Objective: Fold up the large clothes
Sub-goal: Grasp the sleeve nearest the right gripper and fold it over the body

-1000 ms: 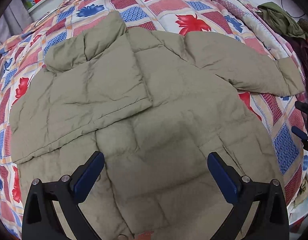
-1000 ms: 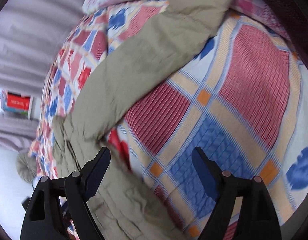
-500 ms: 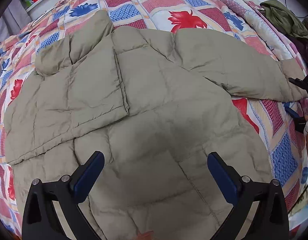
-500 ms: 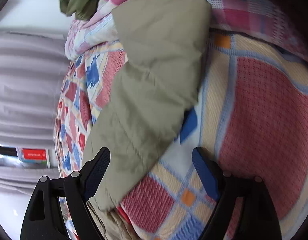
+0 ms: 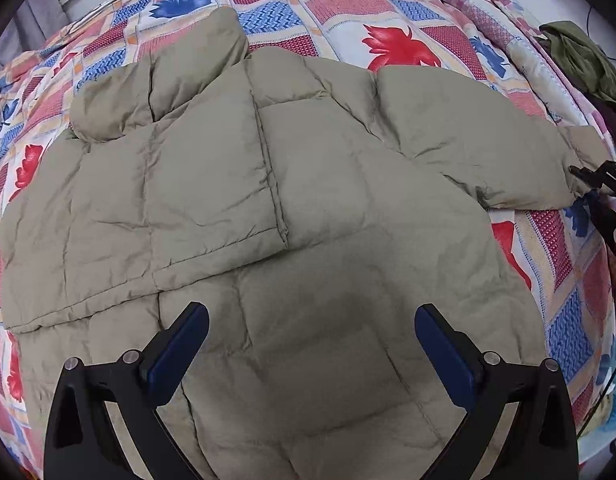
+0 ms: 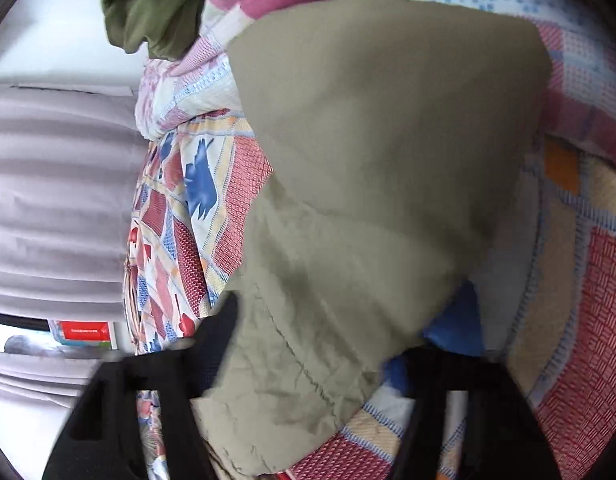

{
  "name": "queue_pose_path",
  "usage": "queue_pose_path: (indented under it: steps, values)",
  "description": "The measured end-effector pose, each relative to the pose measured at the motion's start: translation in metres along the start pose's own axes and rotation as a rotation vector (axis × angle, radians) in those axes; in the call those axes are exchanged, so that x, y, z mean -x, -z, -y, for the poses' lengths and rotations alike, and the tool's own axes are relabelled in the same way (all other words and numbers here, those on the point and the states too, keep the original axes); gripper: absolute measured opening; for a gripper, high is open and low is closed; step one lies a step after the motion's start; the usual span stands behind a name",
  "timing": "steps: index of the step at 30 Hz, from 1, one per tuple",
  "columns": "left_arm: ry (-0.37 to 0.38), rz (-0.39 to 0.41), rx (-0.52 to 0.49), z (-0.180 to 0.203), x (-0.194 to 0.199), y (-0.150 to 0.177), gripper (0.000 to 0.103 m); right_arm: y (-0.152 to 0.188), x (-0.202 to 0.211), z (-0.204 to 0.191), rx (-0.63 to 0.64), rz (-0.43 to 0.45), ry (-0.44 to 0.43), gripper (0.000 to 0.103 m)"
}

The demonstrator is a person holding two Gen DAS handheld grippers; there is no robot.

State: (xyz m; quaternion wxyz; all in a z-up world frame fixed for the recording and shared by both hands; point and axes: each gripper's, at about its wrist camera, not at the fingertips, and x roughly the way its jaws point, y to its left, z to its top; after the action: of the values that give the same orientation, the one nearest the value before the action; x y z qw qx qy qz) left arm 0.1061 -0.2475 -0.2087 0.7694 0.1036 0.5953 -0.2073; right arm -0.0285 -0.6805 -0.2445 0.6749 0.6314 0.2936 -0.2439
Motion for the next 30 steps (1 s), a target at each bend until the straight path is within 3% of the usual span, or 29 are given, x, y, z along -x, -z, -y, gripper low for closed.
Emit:
queue_pose_path:
  steps: [2, 6, 12, 20, 25, 30]
  values:
    - [0.011, 0.01, 0.007, -0.005, 0.004, 0.0, 0.103, 0.002, -0.001, -0.001, -0.02, -0.009, -0.036, 0.008]
    - [0.009, 0.044, 0.03, -0.024, 0.016, -0.002, 0.103, 0.014, 0.004, -0.029, 0.061, 0.002, -0.069, 0.006]
    - [0.001, 0.078, 0.108, -0.063, 0.03, -0.001, 0.103, 0.05, 0.007, -0.108, 0.302, -0.035, -0.143, 0.006]
    - [-0.027, 0.123, 0.195, -0.113, 0.048, 0.009, 0.103, 0.165, -0.007, -0.229, 0.75, -0.165, -0.231, 0.006]
    - [-0.053, 0.137, 0.257, -0.15, 0.055, 0.022, 0.103, 0.251, -0.03, -0.244, 0.939, -0.284, -0.228, 0.006]
    - [-0.084, 0.147, 0.282, -0.178, 0.059, 0.035, 0.103, 0.313, -0.072, -0.228, 0.966, -0.425, -0.18, 0.006]
